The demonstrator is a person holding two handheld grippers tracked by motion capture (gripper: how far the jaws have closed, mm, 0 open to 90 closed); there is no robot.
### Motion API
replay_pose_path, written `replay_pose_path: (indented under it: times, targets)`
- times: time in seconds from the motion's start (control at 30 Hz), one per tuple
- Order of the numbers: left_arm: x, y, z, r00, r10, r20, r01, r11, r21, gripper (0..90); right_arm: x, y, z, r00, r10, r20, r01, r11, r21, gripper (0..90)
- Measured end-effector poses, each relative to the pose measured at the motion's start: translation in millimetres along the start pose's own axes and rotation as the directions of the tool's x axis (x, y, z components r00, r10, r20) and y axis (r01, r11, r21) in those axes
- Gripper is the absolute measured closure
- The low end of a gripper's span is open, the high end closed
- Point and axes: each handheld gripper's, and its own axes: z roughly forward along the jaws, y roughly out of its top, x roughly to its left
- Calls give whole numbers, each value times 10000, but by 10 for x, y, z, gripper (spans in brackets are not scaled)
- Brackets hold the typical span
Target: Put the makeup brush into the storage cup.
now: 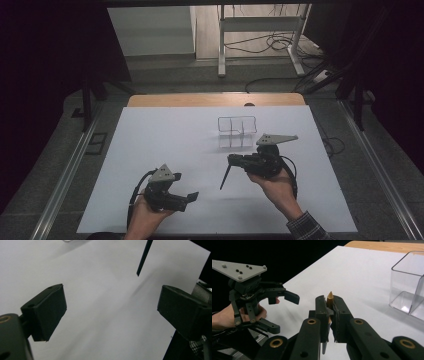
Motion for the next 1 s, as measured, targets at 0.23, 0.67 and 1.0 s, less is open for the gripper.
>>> replay_pose_path:
  times: [0.23, 0.67, 1.0]
  targets:
    - [21, -50, -28, 9988, 133, -476, -112, 9989, 452, 74, -37, 57, -9, 10000, -27, 87, 28, 10000, -90, 838]
    - [118, -119, -115, 9917, -409, -1220, 486, 9970, 604, 85, -164, 225, -31, 9996, 128, 254, -118, 9992, -393, 838]
    - [143, -166, -153, 9883, -595, -1402, 695, 9953, 670, 60, -249, 326, -55, 9988, 147, 465, -123, 9986, -519, 837]
